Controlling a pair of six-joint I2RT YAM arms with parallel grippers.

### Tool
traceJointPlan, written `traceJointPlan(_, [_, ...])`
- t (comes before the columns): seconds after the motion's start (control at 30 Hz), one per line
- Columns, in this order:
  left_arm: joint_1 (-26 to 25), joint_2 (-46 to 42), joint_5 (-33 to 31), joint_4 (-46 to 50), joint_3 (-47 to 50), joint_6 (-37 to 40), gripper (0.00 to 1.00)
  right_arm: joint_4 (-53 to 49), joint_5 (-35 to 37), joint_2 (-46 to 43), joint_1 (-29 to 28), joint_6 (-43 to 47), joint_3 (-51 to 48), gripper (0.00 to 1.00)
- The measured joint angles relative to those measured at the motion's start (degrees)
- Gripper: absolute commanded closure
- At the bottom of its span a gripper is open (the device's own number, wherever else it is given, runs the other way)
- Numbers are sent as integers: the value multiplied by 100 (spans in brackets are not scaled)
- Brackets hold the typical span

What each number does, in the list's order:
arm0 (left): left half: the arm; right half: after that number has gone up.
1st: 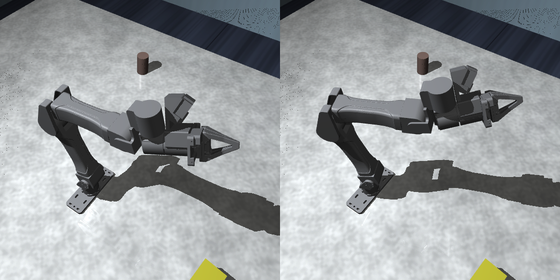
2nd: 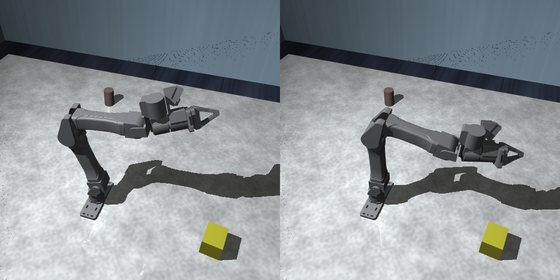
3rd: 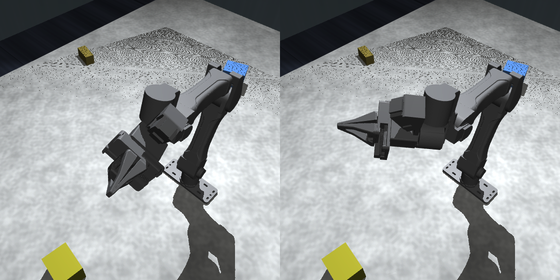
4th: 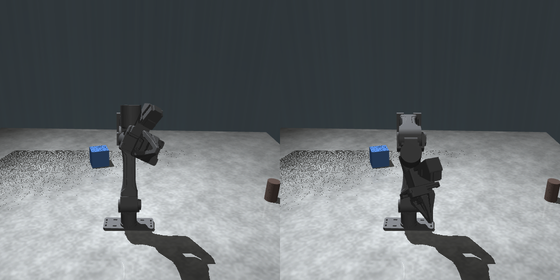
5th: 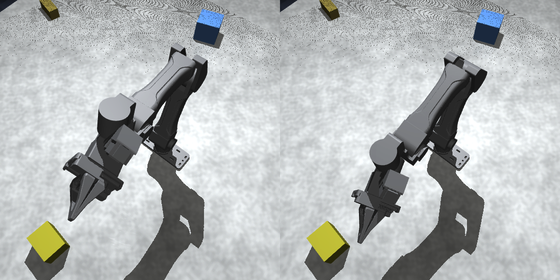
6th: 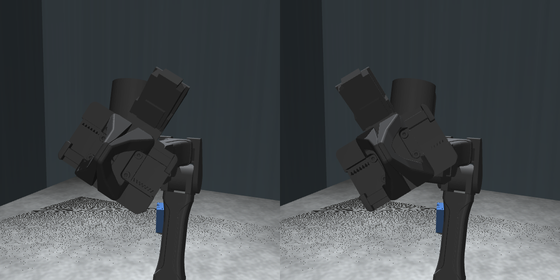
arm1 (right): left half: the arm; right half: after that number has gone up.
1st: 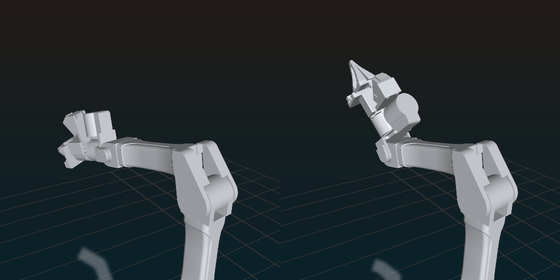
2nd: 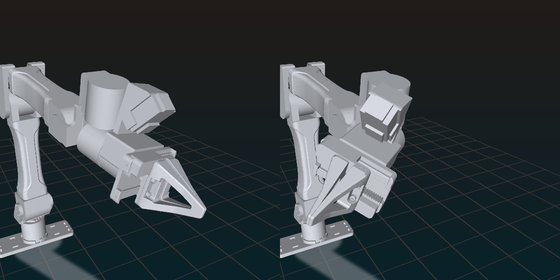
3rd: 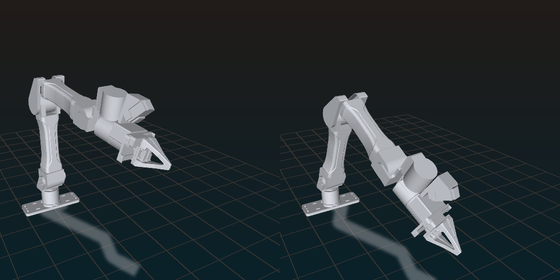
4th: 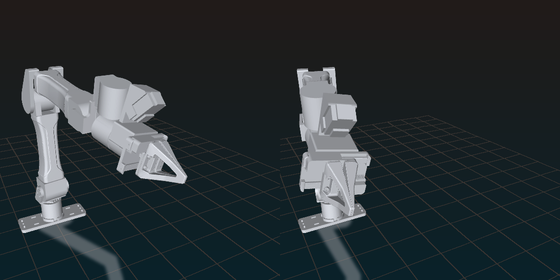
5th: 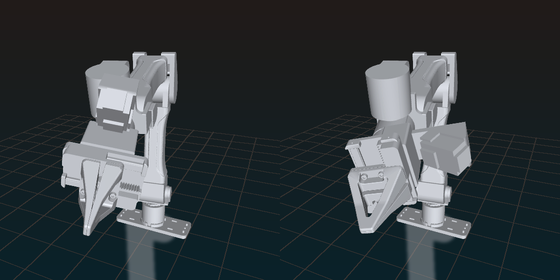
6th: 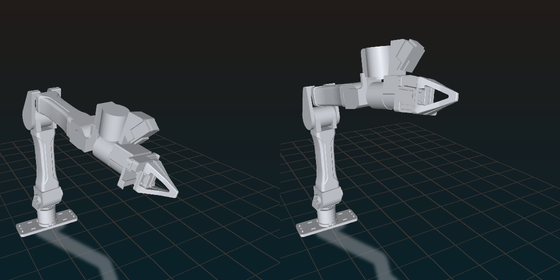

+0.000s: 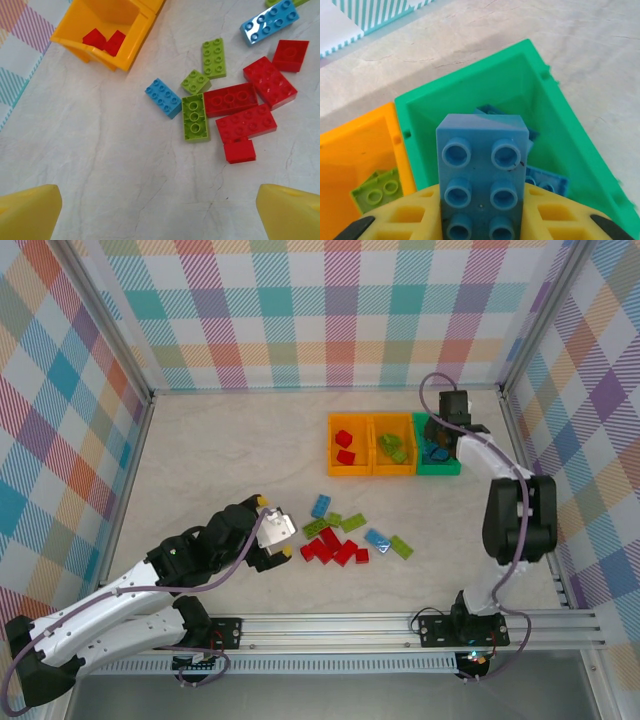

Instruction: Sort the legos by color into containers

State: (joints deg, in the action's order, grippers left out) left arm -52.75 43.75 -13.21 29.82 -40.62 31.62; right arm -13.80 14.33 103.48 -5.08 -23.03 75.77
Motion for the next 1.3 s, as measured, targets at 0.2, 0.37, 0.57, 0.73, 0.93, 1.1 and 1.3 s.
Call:
traceJointPlan(0.2, [0,0,-166,2,22,-7,0,-306,-203,302,59,168,442,43])
traceJointPlan(0.37, [0,190,-87,160,-188,-638,0,-662,-822,-385,59,157,170,37])
traceJointPlan(0.57, [0,1237,-179,151,-1182,-2426,0,-1108,-2420,-2531,-212,9,-1106,34])
traceJointPlan(0.73, [151,3010,-369,356,-2267,-3888,0,-1803,-3018,-3576,-1394,-68,-1613,31])
traceJointPlan(0.93, [636,5045,-127,439,-3069,-4907,0,-2691,-3344,-4116,-1882,-184,-1641,28])
traceJointPlan(1.1, [798,6157,273,398,-3355,-5191,9,-3230,-3394,-4454,-2094,-227,-1652,25])
traceJointPlan(1.3, [835,6782,352,142,-3681,-5359,29,-3412,-3390,-4666,-2120,-269,-1805,25])
